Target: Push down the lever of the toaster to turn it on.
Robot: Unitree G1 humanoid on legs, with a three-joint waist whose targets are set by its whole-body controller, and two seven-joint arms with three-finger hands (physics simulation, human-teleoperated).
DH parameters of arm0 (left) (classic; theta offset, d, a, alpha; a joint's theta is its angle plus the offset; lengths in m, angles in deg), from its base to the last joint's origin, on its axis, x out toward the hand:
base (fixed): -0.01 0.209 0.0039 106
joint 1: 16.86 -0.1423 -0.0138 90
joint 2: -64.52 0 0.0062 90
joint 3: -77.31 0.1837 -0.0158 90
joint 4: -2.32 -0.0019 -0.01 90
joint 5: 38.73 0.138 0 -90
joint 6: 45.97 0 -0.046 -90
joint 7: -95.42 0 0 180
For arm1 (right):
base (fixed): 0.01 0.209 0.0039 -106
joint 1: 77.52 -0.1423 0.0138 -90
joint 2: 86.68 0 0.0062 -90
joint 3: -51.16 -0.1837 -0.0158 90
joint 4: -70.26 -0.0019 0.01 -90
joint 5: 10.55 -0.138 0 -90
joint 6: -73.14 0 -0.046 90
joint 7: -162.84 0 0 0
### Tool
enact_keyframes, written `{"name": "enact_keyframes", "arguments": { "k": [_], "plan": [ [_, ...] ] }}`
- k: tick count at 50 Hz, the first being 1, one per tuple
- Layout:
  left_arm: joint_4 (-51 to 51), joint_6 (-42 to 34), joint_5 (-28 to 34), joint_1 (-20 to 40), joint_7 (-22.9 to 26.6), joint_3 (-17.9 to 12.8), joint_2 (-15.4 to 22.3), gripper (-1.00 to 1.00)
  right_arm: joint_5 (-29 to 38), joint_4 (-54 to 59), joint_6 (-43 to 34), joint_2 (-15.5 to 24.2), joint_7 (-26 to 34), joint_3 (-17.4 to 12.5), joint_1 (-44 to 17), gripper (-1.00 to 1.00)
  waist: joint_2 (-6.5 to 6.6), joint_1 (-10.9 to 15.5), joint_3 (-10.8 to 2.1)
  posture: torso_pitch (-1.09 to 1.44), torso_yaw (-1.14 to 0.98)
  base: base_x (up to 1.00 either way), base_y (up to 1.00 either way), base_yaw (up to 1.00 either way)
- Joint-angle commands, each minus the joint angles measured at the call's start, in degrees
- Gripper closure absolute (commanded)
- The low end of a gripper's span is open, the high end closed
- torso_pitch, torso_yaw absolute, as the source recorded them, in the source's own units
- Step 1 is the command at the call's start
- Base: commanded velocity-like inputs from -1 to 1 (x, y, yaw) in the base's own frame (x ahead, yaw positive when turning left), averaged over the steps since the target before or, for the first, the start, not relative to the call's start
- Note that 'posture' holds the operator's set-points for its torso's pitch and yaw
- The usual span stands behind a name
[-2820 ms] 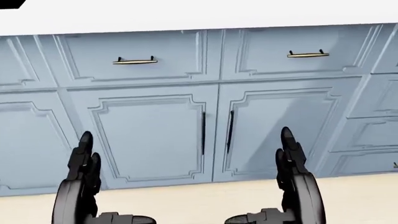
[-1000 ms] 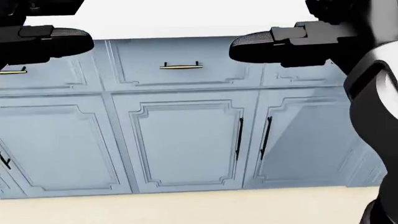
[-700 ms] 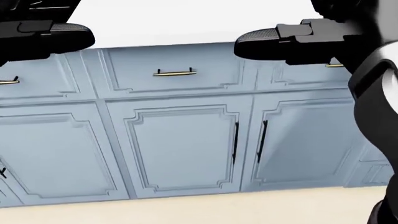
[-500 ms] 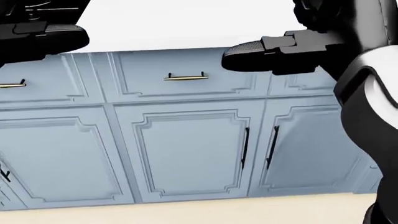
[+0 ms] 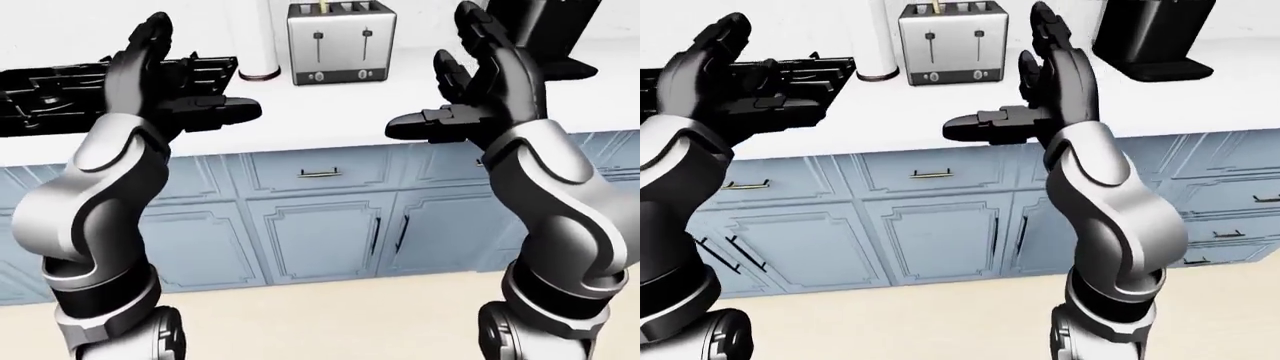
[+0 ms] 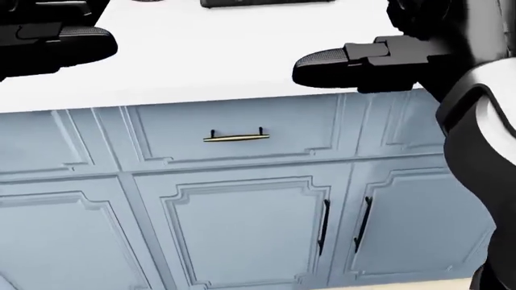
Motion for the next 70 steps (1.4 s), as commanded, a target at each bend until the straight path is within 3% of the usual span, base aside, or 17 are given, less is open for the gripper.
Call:
{"name": "enact_keyframes", "arguments": {
  "k": [1,9,12,15,23,26,28,29,38,42,43,51,54,55,56,65,70],
  "plan": [
    [1.6,1.1,0.0,2.2,0.0,-0.3,0.6,-1.00,-0.1,-1.6,0.9,0.9,-0.1,-1.0,-2.2,-1.00,0.96,-0.7,-1.00,0.00,0.00,0.33,0.00,0.00],
    [1.6,1.2,-0.1,2.3,-0.1,-0.2,0.5,-1.00,0.4,-1.5,1.1,0.9,0.3,-0.6,-2.0,-1.00,-2.82,0.4,-2.32,0.00,0.00,0.18,0.00,0.00],
    [1.7,1.2,0.0,2.2,-0.1,-0.1,0.5,-1.00,0.7,-1.4,1.3,0.9,0.6,-0.5,-1.8,-1.00,-7.48,0.7,-2.95,0.00,0.00,0.10,0.17,0.00],
    [1.7,1.4,0.1,2.1,0.0,0.0,0.4,-1.00,0.7,-1.6,1.0,0.9,0.6,-0.6,-1.9,-1.00,-7.28,0.3,-2.32,0.00,0.00,0.10,0.29,0.00],
    [2.0,0.9,0.0,2.2,-0.1,0.0,0.3,-1.00,0.8,-1.9,0.5,0.7,0.6,-0.7,-2.1,-1.00,-4.27,-0.2,-2.18,0.00,0.00,0.10,0.30,0.00],
    [2.0,0.9,0.1,2.2,-0.1,0.0,0.3,-1.00,0.8,-1.9,0.4,0.6,0.6,-0.7,-2.2,-1.00,-1.28,-0.7,-2.39,0.00,0.00,0.11,0.29,0.00],
    [2.3,0.7,0.0,2.2,-0.2,0.0,0.2,-1.00,0.8,-1.8,0.6,0.7,0.7,-0.7,-2.2,-1.00,2.89,-0.9,-3.58,0.00,0.00,0.11,0.30,0.00],
    [2.4,0.6,0.0,2.2,-0.3,-0.1,0.2,-1.00,1.0,-1.5,1.0,0.7,0.8,-0.5,-2.0,-1.00,-0.05,-0.6,-2.98,0.00,0.00,0.09,0.30,0.00],
    [2.6,0.2,-0.3,2.4,-0.5,-0.1,0.2,-1.00,1.3,-1.6,0.7,0.5,1.1,-0.5,-2.1,-1.00,-3.42,0.1,-2.13,0.00,0.00,0.10,0.29,0.00],
    [2.4,0.4,-0.2,2.3,-0.4,-0.1,0.2,-1.00,1.3,-1.5,0.8,0.4,1.1,-0.6,-2.2,-1.00,-7.40,0.7,-2.59,0.00,0.00,0.11,0.27,0.00],
    [2.4,0.4,-0.3,2.4,-0.4,-0.1,0.2,-1.00,1.3,-1.4,0.9,0.4,1.2,-0.6,-2.2,-1.00,-5.28,0.5,-2.29,0.00,0.00,0.12,0.16,0.00],
    [2.1,0.8,0.0,2.3,-0.1,0.1,0.2,-1.00,1.1,-1.7,0.8,0.5,1.1,-0.6,-2.3,-1.00,-3.05,-0.5,-1.26,0.00,0.00,0.19,0.13,0.00],
    [2.1,0.8,0.1,2.3,-0.1,0.1,0.2,-1.00,1.1,-1.7,0.9,0.5,1.1,-0.6,-2.2,-1.00,2.79,-0.6,-2.71,0.00,0.00,0.20,0.13,0.00],
    [2.3,0.6,0.0,2.3,-0.2,0.1,0.1,-1.00,1.0,-2.0,0.5,0.4,1.0,-0.6,-2.3,-1.00,-0.10,-0.4,-1.85,0.00,0.00,0.20,0.12,0.00],
    [2.4,0.8,0.1,2.1,-0.1,0.1,0.1,-1.00,1.1,-1.8,0.8,0.5,1.1,-0.6,-2.1,-1.00,0.90,-0.6,-1.83,0.00,0.00,0.20,0.12,0.00],
    [2.7,0.5,0.0,2.2,-0.3,0.0,0.0,-1.00,1.1,-2.0,0.6,0.4,1.1,-0.5,-2.2,-1.00,-3.20,0.4,-1.97,0.00,0.00,0.20,0.07,0.00],
    [2.1,1.1,0.2,2.1,0.0,0.3,-0.1,-1.00,1.4,-1.4,0.8,0.4,1.2,-0.3,-2.0,-1.00,-7.03,1.8,-2.01,0.00,0.00,0.15,0.00,0.00]
  ]
}}
